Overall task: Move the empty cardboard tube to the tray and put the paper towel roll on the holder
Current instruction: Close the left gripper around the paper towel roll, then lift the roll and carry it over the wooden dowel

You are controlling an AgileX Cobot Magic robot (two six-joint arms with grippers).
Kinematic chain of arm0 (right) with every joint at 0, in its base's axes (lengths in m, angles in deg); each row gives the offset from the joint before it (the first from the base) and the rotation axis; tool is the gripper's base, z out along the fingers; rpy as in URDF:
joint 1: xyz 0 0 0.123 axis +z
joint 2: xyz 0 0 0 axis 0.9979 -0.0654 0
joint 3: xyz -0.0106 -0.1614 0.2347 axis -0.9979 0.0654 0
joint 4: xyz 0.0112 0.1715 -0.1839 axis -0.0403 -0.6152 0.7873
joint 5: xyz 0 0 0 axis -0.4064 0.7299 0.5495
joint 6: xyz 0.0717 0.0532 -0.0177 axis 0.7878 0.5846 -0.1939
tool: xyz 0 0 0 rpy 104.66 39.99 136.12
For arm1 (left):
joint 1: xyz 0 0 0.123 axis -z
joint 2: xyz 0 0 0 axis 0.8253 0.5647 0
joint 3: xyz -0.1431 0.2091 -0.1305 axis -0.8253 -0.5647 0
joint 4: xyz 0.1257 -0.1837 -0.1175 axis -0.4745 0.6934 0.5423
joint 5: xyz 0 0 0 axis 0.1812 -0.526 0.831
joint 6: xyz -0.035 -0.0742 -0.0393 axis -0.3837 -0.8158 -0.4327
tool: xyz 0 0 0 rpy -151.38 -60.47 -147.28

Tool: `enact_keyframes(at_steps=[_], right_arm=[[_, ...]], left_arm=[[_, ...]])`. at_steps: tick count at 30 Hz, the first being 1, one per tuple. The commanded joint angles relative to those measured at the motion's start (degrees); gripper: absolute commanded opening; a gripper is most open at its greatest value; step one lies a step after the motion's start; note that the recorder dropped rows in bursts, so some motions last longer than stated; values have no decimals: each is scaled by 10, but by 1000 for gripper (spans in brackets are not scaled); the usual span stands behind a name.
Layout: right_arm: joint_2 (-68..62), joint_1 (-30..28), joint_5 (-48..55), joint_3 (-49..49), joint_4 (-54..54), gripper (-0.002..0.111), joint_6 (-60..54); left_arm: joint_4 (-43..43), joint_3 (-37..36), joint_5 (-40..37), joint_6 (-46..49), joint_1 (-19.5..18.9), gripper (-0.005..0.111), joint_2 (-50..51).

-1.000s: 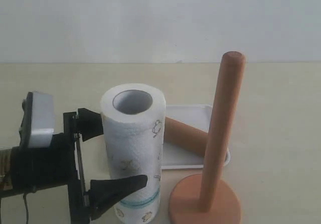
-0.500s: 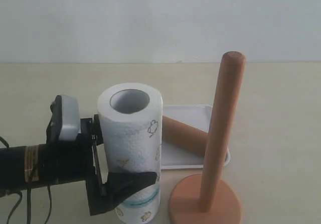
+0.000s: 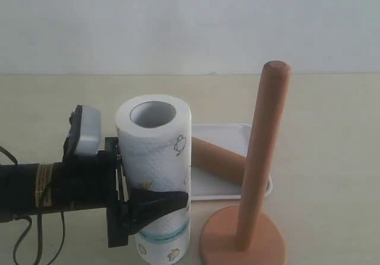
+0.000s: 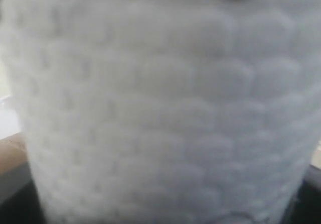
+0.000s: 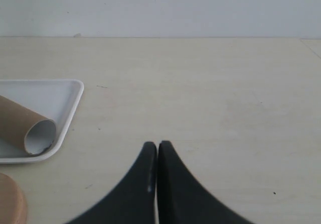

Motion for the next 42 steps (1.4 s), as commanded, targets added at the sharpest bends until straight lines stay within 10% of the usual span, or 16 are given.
enact_keyframes(at_steps=[1, 9, 26, 42], right_arm=[[3, -3, -2, -1, 4, 0, 0], [3, -3, -2, -1, 4, 0, 0], [3, -3, -2, -1, 4, 0, 0], [3, -3, -2, -1, 4, 0, 0]], left_arm=[[-22, 2, 8, -9, 1, 4, -1], [-63, 1, 8, -32, 1, 4, -12], [-73, -8, -191, -313, 1, 4, -443], [-194, 172, -197, -595, 1, 4, -534]])
